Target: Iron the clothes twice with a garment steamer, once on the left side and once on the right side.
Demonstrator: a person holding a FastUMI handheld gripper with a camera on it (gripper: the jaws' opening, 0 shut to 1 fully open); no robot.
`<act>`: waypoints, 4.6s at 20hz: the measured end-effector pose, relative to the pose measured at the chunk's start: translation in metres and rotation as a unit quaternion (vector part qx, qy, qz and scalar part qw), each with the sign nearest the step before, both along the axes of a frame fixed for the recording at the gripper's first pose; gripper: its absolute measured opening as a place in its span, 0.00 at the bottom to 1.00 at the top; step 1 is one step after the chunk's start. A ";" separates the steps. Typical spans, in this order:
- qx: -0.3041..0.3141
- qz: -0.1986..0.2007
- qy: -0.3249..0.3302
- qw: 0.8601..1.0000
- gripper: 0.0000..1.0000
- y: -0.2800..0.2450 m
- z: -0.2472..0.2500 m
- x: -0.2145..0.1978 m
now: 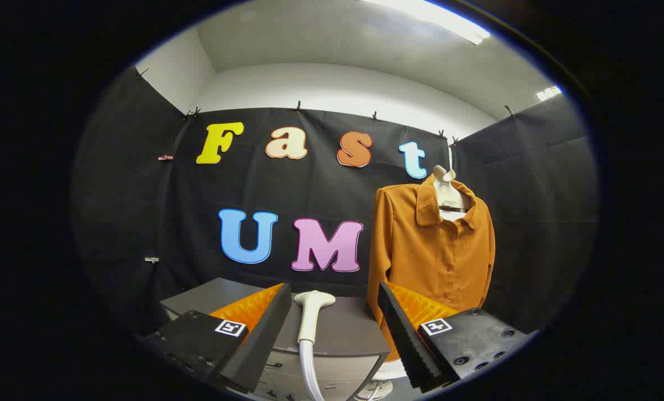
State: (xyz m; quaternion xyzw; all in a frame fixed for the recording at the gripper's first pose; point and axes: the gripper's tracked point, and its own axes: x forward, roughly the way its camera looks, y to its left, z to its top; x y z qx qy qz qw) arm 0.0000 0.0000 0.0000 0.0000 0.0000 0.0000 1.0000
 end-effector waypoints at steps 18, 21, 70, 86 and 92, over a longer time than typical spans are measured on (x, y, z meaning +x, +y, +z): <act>-0.006 0.003 0.008 1.000 0.98 0.007 -0.006 0.006; -0.007 0.004 0.010 1.000 0.98 0.010 -0.008 0.007; 0.020 0.018 0.358 0.933 0.43 0.057 -0.241 0.195; 0.063 0.010 0.231 0.971 0.37 0.049 -0.129 0.122; 0.065 -0.040 0.168 0.983 0.37 0.008 -0.073 0.058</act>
